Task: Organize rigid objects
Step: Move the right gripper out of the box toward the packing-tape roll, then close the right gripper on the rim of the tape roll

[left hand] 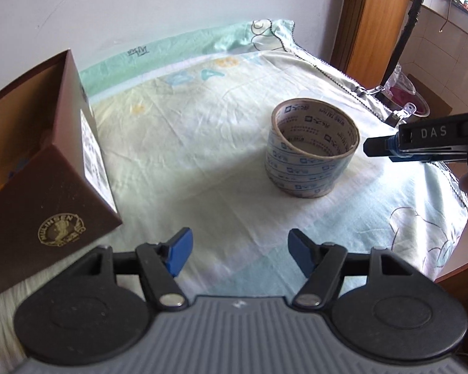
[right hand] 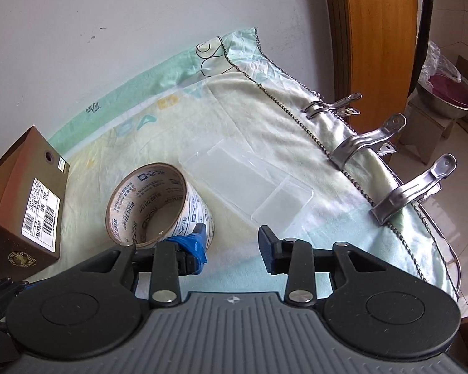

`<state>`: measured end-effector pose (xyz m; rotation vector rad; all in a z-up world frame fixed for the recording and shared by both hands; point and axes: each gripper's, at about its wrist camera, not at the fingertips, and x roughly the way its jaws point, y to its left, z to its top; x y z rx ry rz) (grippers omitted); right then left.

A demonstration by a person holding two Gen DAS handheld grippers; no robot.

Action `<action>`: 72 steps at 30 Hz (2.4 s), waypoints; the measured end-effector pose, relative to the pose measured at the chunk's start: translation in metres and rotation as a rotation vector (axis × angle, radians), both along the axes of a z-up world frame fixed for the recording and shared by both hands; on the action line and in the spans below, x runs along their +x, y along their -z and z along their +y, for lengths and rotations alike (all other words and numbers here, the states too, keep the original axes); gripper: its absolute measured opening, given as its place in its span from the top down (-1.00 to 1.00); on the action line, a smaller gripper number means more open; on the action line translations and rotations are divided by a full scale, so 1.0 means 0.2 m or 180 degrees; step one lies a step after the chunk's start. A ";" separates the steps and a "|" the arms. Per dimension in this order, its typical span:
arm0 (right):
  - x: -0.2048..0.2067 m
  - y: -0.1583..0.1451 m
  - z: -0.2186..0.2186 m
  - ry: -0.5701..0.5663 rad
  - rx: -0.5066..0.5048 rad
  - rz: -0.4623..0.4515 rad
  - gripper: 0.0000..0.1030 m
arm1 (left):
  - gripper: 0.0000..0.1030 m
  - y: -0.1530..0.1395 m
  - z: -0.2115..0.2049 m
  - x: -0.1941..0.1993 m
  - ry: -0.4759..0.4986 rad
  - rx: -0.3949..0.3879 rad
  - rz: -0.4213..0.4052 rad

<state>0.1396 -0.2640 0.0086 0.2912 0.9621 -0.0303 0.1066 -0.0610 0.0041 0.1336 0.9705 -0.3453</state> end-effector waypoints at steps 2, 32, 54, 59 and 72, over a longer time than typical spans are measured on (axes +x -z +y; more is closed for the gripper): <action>0.01 -0.01 -0.01 0.0031 0.0077 -0.0049 0.61 | -0.39 -0.02 0.00 0.01 0.0019 -0.0060 -0.0009; 0.10 0.05 0.12 -0.0173 0.0501 -0.0134 0.55 | -0.47 -0.09 -0.07 0.26 -0.0290 -0.0211 -0.0073; 0.10 0.08 0.25 -0.0580 0.0763 -0.0023 0.56 | -0.39 -0.10 0.13 0.25 -0.0463 -0.0428 0.0058; 0.10 0.11 0.24 -0.0505 0.0764 -0.0059 0.56 | -0.02 -0.07 0.08 0.30 -0.0451 -0.0313 0.0073; 0.08 0.16 0.22 -0.0356 0.0903 -0.0253 0.54 | 0.00 0.00 0.05 0.34 -0.0523 -0.0294 0.0051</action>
